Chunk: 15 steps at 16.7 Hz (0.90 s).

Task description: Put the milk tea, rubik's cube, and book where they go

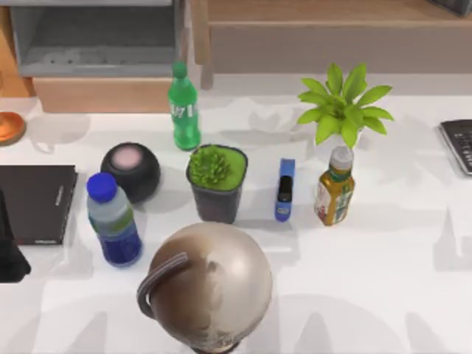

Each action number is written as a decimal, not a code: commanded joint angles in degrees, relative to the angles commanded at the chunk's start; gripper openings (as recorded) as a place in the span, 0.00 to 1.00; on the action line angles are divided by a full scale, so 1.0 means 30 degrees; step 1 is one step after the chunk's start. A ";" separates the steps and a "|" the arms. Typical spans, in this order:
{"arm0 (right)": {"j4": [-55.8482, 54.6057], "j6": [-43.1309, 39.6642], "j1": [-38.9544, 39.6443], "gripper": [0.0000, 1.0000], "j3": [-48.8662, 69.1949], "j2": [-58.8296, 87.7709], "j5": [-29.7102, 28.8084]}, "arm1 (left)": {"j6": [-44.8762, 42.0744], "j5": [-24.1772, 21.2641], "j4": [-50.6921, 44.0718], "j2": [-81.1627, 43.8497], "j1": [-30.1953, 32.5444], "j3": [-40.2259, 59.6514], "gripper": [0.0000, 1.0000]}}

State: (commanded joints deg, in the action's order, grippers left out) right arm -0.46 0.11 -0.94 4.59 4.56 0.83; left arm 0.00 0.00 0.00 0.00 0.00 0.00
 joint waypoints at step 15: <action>0.0155 -0.0035 0.0311 1.00 -0.1531 -0.1519 -0.0277 | 0.0040 0.0455 0.1870 -0.4235 0.0877 0.3576 1.00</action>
State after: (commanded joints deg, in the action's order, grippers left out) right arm 0.00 0.00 0.00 0.00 0.00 0.00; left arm 0.12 1.37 5.61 -12.70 2.63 10.73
